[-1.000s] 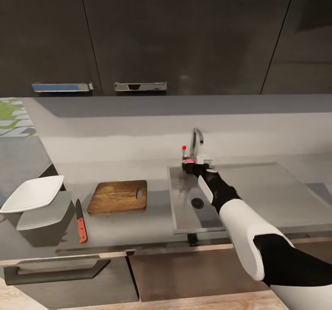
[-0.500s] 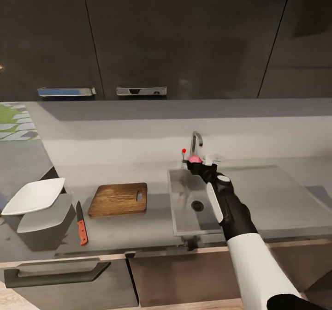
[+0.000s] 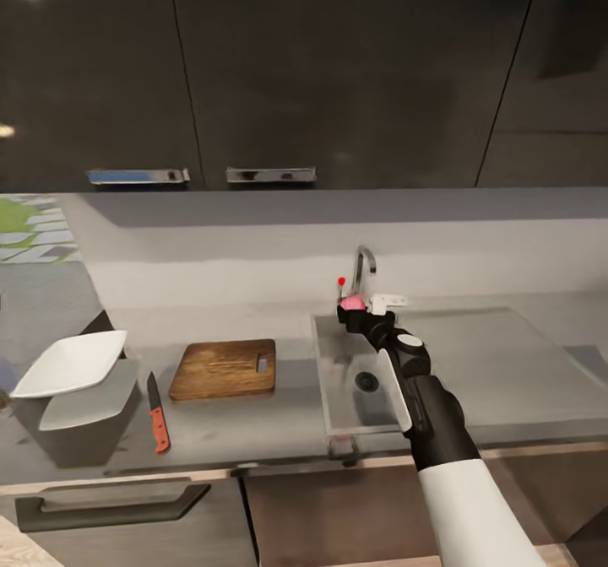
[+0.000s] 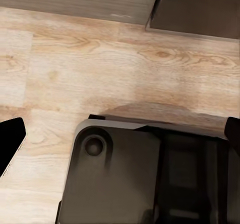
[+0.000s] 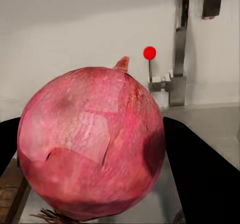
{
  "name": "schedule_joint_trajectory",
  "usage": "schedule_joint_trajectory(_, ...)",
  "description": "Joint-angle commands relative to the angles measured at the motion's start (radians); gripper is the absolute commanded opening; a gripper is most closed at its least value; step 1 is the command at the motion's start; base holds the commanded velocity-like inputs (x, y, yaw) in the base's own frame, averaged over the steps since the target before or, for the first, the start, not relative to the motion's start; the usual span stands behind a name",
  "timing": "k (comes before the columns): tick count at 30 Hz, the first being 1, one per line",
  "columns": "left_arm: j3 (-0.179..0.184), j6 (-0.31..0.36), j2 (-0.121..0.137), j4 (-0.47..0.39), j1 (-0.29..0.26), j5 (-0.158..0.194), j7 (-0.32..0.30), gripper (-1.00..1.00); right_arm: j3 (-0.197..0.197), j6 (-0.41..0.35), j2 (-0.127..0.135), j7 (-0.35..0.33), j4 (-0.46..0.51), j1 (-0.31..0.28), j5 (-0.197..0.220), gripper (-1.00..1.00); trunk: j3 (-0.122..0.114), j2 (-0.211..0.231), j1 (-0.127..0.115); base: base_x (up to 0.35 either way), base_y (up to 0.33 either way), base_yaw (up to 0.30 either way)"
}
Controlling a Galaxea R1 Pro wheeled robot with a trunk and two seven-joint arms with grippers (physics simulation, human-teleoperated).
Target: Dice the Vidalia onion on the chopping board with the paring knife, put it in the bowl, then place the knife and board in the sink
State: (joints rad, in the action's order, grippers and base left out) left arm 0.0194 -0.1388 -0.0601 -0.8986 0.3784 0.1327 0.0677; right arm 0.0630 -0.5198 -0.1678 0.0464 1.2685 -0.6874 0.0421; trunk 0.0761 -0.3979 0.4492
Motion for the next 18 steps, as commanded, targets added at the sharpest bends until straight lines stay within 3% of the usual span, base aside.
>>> schedule_joint_trajectory(1,0.002,-0.002,0.0,-0.001,0.0,0.01,0.003,1.0,0.007,-0.005,0.0,0.006,0.002,0.001,0.005,-1.0,0.0,-0.002,0.001,0.0,0.264,0.0)
schedule_joint_trajectory(6,0.002,-0.002,0.0,-0.003,0.0,0.01,0.003,1.0,0.045,-0.006,-0.001,0.008,0.002,0.008,0.006,-1.0,-0.008,-0.002,0.001,0.0,0.298,0.0)
schedule_joint_trajectory(18,0.002,-0.002,0.0,-0.006,0.0,0.01,0.003,1.0,0.053,-0.006,-0.005,0.009,-0.014,0.022,0.007,-1.0,-0.027,-0.002,0.001,0.0,0.315,0.0)
